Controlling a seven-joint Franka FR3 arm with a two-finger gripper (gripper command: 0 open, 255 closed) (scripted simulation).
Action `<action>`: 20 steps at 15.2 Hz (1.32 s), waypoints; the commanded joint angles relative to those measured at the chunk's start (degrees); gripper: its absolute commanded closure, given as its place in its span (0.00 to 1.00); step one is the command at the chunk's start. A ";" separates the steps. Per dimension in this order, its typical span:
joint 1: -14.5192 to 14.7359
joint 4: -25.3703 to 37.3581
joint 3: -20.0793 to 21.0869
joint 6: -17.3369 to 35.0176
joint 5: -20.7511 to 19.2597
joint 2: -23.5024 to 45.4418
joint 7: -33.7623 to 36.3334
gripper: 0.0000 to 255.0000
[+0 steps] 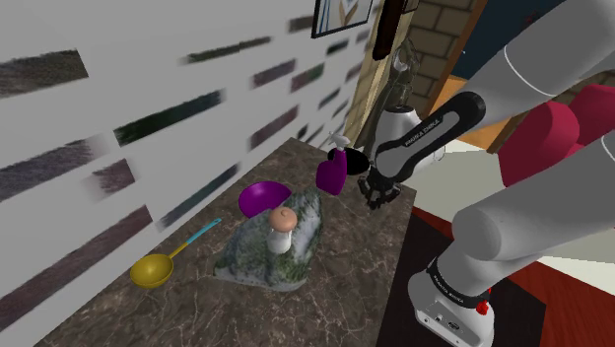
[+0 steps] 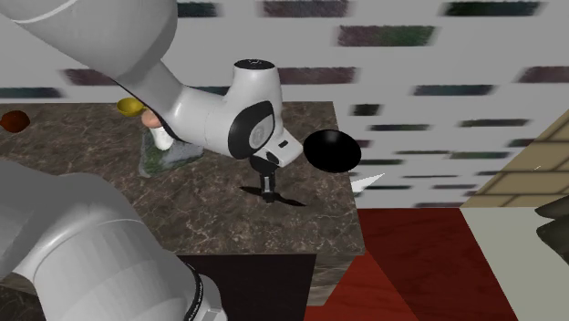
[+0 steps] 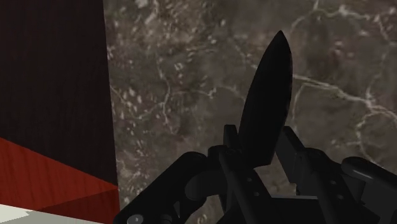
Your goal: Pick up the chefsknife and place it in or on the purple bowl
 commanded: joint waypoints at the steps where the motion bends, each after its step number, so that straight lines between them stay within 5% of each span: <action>1: 0.76 0.26 -0.34 -2.57 1.26 -2.31 -0.92 1.00; 14: 3.20 2.95 -2.38 -18.00 4.51 -15.20 -4.30 1.00; 20: 7.04 8.78 3.35 -18.48 7.33 -9.43 3.28 1.00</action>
